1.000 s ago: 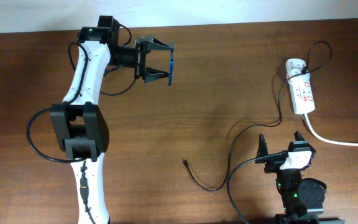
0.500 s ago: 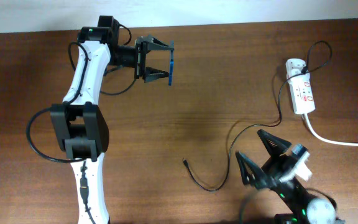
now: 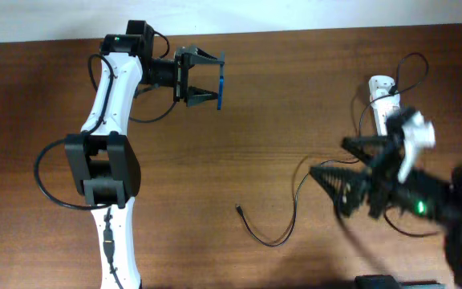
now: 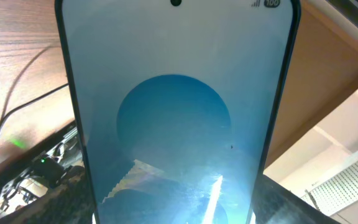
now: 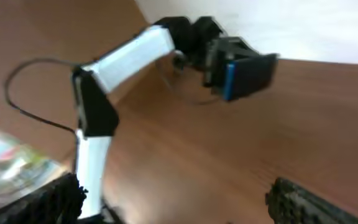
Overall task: Plug charger to phone and switch on socket
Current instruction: 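Move the right gripper toward the phone held by the left gripper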
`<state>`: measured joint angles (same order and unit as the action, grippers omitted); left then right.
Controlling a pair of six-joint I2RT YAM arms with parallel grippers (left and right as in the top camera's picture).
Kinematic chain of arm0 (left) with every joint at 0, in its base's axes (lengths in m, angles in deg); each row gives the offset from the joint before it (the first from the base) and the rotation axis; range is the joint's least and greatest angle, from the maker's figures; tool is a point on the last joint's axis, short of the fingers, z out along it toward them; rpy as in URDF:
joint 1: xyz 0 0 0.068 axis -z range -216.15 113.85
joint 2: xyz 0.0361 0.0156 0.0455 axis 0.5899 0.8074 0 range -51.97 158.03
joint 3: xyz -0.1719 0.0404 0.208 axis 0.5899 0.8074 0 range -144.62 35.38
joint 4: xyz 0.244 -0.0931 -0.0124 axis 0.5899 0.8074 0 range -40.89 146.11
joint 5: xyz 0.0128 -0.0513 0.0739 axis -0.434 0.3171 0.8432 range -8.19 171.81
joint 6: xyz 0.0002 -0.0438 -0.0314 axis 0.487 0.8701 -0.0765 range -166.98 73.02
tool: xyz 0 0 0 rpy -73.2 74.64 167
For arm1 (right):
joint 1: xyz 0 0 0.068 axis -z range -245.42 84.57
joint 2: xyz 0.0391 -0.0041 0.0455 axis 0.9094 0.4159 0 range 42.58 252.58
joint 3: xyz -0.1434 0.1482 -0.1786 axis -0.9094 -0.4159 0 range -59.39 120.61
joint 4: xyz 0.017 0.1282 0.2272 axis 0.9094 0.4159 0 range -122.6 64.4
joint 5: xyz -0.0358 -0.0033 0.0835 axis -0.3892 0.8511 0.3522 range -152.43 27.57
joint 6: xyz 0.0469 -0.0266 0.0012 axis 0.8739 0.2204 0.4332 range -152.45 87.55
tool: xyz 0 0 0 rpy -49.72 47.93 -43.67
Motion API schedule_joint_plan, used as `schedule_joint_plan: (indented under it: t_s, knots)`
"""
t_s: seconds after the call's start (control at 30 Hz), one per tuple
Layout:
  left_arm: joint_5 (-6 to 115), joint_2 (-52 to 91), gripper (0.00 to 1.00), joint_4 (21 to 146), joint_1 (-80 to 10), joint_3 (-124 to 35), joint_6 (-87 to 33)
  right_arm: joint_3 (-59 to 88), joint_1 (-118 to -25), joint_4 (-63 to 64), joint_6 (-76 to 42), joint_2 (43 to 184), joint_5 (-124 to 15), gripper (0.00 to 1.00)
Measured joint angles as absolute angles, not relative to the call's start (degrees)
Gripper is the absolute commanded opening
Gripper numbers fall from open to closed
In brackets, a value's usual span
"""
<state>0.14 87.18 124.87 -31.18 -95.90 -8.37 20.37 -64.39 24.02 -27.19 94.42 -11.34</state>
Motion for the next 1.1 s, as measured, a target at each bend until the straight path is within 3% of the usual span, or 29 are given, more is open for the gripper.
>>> schedule_joint_plan:
  t_s: [0.1, 0.2, 0.27, 0.37, 0.5, 0.63, 0.67, 0.7, 1.03, 1.1]
  knots:
    - [0.12, 87.18, 0.77, 124.79, -31.18, -95.90, -8.37, 23.24, -64.69, 23.10, -25.75, 103.51, -0.17, 0.98]
    - [0.14, 87.18, 0.78, 124.83, -31.18, -95.90, -8.37, 23.39, -69.92, 22.64, -22.97, 109.11, -2.25, 0.99]
    - [0.17, 87.18, 0.78, 124.87, -31.18, -95.90, -8.37, 25.27, -82.16, 25.18, -17.51, 112.97, -19.97, 0.98]
    - [0.23, 87.20, 0.78, 124.81, -31.18, -95.90, -8.37, 34.67, -93.41, 32.89, -11.67, 120.56, -41.61, 0.98]
    - [0.19, 87.20, 0.77, 124.76, -31.18, -95.92, -8.39, 51.13, -102.24, 36.70, -3.13, 136.97, -65.15, 0.99]
    - [0.14, 87.20, 0.77, 124.85, -31.18, -95.92, -8.37, 55.10, -104.80, 30.23, -1.38, 145.19, -70.20, 0.96]
    - [0.14, 87.20, 0.77, 124.85, -31.18, -95.92, -8.37, 55.15, -105.02, 28.59, -0.96, 146.57, -70.97, 0.86]
    - [0.17, 87.20, 0.77, 124.85, -31.18, -95.92, -8.37, 55.15, -105.02, 27.45, -0.51, 147.03, -71.40, 0.85]
    - [0.14, 87.20, 0.77, 126.21, -30.96, -95.92, -8.37, 55.91, -109.00, 24.35, 0.57, 152.73, -84.30, 0.85]
    - [0.17, 87.20, 0.77, 126.21, -30.92, -95.92, -8.37, 55.91, -109.04, 23.93, 0.61, 154.33, -85.17, 0.81]
